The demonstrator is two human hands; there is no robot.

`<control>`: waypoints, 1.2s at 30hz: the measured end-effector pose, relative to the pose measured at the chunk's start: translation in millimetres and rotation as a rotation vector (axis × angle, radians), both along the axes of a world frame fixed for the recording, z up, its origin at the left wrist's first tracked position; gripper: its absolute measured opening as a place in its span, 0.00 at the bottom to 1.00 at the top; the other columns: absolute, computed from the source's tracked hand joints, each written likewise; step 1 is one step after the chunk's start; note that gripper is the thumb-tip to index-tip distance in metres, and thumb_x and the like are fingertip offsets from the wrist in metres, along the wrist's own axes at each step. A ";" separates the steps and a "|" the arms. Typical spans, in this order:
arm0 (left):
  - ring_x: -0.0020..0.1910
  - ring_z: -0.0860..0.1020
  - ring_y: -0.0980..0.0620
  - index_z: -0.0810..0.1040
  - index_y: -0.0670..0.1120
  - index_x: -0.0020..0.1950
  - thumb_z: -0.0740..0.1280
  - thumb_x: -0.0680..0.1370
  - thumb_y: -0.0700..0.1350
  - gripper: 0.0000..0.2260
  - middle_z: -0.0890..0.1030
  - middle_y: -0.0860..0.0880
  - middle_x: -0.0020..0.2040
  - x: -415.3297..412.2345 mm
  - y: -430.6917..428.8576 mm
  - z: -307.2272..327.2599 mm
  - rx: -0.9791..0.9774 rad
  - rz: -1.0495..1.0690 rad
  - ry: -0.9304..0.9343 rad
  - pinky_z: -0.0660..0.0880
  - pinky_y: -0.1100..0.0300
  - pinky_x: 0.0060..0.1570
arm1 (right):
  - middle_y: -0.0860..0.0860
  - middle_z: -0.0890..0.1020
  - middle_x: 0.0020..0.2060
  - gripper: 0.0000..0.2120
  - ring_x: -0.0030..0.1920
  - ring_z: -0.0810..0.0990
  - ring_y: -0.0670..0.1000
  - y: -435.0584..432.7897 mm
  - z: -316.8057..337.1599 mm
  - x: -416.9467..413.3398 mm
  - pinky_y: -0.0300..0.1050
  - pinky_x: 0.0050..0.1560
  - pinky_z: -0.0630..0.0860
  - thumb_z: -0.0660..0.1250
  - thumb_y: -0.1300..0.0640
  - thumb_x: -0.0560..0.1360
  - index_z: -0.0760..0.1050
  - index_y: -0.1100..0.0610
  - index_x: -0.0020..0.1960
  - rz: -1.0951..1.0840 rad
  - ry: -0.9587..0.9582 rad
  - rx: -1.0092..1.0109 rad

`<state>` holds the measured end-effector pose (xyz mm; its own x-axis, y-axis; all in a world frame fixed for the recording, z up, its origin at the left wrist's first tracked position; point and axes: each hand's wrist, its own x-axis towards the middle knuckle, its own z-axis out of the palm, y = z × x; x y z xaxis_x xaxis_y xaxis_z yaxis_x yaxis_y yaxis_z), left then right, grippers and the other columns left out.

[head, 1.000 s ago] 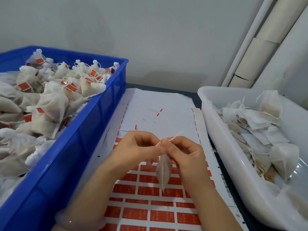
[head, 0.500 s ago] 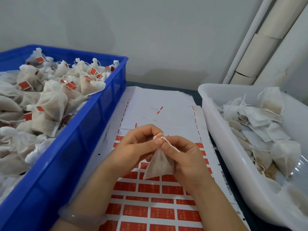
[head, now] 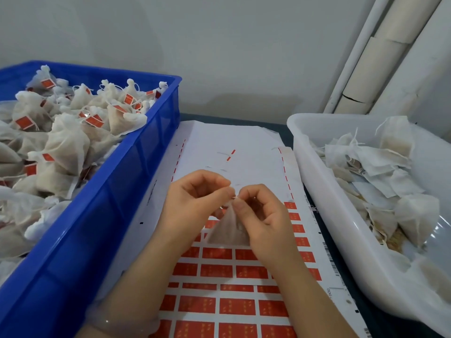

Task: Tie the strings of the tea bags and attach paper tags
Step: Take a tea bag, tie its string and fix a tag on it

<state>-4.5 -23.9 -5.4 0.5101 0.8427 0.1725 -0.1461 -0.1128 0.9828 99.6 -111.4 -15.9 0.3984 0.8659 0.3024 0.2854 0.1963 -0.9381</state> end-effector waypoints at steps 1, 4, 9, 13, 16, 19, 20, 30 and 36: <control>0.33 0.81 0.50 0.82 0.49 0.39 0.71 0.71 0.38 0.06 0.82 0.48 0.35 0.1 0.1 0.9 0.016 -0.012 0.012 0.77 0.62 0.32 | 0.41 0.75 0.31 0.06 0.32 0.73 0.40 0.0 0.0 0.7 0.30 0.32 0.70 0.64 0.58 0.76 0.73 0.50 0.42 -0.010 0.002 0.001; 0.34 0.82 0.51 0.82 0.49 0.42 0.71 0.71 0.38 0.06 0.83 0.51 0.37 -1.0 -0.2 3.1 0.106 -0.029 0.067 0.78 0.63 0.33 | 0.40 0.76 0.34 0.05 0.34 0.75 0.40 0.7 -0.7 1.7 0.29 0.34 0.72 0.63 0.56 0.77 0.73 0.49 0.42 -0.031 -0.009 -0.009; 0.34 0.82 0.53 0.82 0.51 0.43 0.71 0.71 0.40 0.06 0.83 0.54 0.37 -6.4 -1.7 5.8 0.266 -0.061 0.162 0.78 0.66 0.33 | 0.42 0.76 0.36 0.06 0.36 0.75 0.40 0.1 -0.4 4.2 0.31 0.37 0.73 0.61 0.58 0.77 0.73 0.50 0.44 -0.024 0.011 0.026; 0.35 0.82 0.57 0.81 0.55 0.44 0.70 0.71 0.43 0.07 0.83 0.58 0.39 -4.9 -3.6 5.7 0.378 -0.047 0.236 0.78 0.67 0.35 | 0.41 0.76 0.35 0.05 0.35 0.74 0.39 0.2 -0.1 7.1 0.30 0.37 0.72 0.61 0.58 0.78 0.72 0.49 0.44 -0.008 -0.019 0.059; 0.36 0.80 0.58 0.80 0.53 0.42 0.67 0.74 0.42 0.06 0.81 0.58 0.37 -3.8 -3.4 4.3 0.397 -0.039 0.319 0.78 0.67 0.35 | 0.42 0.75 0.36 0.06 0.37 0.74 0.40 0.6 -1.7 6.6 0.30 0.37 0.72 0.61 0.56 0.77 0.71 0.47 0.44 -0.043 -0.110 0.077; 0.32 0.77 0.56 0.79 0.45 0.42 0.63 0.77 0.42 0.07 0.78 0.52 0.33 -4.3 -2.6 5.1 0.158 -0.157 0.309 0.75 0.65 0.35 | 0.42 0.74 0.36 0.05 0.38 0.74 0.42 3.8 -4.1 3.7 0.31 0.38 0.71 0.60 0.56 0.76 0.69 0.46 0.43 -0.115 -0.217 0.098; 0.34 0.76 0.53 0.79 0.42 0.43 0.62 0.77 0.41 0.07 0.78 0.49 0.34 -4.7 -2.8 6.0 0.019 -0.227 0.262 0.75 0.63 0.37 | 0.42 0.74 0.37 0.05 0.39 0.74 0.43 4.7 -4.8 2.4 0.31 0.38 0.72 0.60 0.56 0.76 0.69 0.46 0.43 -0.135 -0.238 0.107; 0.37 0.76 0.49 0.81 0.39 0.46 0.65 0.69 0.47 0.13 0.79 0.43 0.39 -8.0 1.5 7.8 -0.296 -0.296 0.109 0.75 0.60 0.40 | 0.43 0.80 0.42 0.04 0.43 0.79 0.43 2.2 -1.4 0.1 0.33 0.41 0.77 0.69 0.56 0.72 0.79 0.55 0.45 -0.164 -0.289 0.219; 0.32 0.77 0.55 0.81 0.46 0.43 0.67 0.73 0.45 0.05 0.80 0.50 0.33 -8.2 0.0 8.8 -0.130 -0.225 0.292 0.75 0.65 0.35 | 0.44 0.81 0.39 0.03 0.43 0.80 0.45 0.0 1.1 5.8 0.35 0.42 0.78 0.64 0.56 0.71 0.77 0.51 0.41 -0.146 -0.063 0.108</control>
<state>-12.7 -23.9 3.4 0.6966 0.7093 -0.1081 0.1348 0.0186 0.9907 105.4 -111.4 -14.9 0.4947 0.7615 0.4188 0.3753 0.2475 -0.8933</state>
